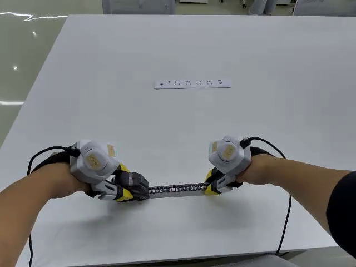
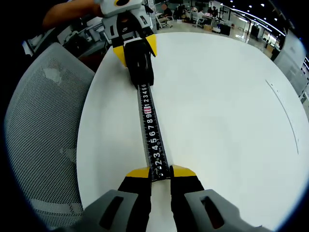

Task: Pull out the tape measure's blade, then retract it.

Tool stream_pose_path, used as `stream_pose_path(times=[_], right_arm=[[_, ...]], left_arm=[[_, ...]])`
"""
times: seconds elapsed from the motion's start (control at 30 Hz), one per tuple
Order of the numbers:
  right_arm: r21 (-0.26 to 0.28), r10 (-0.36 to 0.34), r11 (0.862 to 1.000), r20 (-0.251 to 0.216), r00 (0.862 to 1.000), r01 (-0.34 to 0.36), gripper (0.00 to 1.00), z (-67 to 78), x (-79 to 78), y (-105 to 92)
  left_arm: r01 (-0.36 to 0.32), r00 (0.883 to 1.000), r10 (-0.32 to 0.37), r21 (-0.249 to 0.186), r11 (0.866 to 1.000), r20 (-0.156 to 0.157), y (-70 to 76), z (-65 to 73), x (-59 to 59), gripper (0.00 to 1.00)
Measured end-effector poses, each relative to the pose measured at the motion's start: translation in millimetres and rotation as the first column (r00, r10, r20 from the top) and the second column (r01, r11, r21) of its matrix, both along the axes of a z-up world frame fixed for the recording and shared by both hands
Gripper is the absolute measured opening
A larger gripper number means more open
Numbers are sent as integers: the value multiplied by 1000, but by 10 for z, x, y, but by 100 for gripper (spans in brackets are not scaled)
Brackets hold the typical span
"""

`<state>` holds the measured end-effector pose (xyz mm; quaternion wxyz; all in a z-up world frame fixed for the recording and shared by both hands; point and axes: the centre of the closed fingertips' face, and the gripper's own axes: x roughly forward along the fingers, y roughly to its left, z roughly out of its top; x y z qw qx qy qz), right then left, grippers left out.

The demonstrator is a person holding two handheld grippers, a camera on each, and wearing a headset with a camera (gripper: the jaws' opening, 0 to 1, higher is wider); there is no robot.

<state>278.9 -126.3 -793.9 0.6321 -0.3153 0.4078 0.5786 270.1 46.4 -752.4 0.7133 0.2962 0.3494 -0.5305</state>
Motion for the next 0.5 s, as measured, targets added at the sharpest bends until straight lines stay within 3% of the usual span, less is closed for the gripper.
stream_pose_path(times=[0.5], right_arm=[[-8,1,1000,4,1000,-1,9,2,3,-64]], left_arm=[[-1,1000,1,-2,1000,0,1,3,-1,31]])
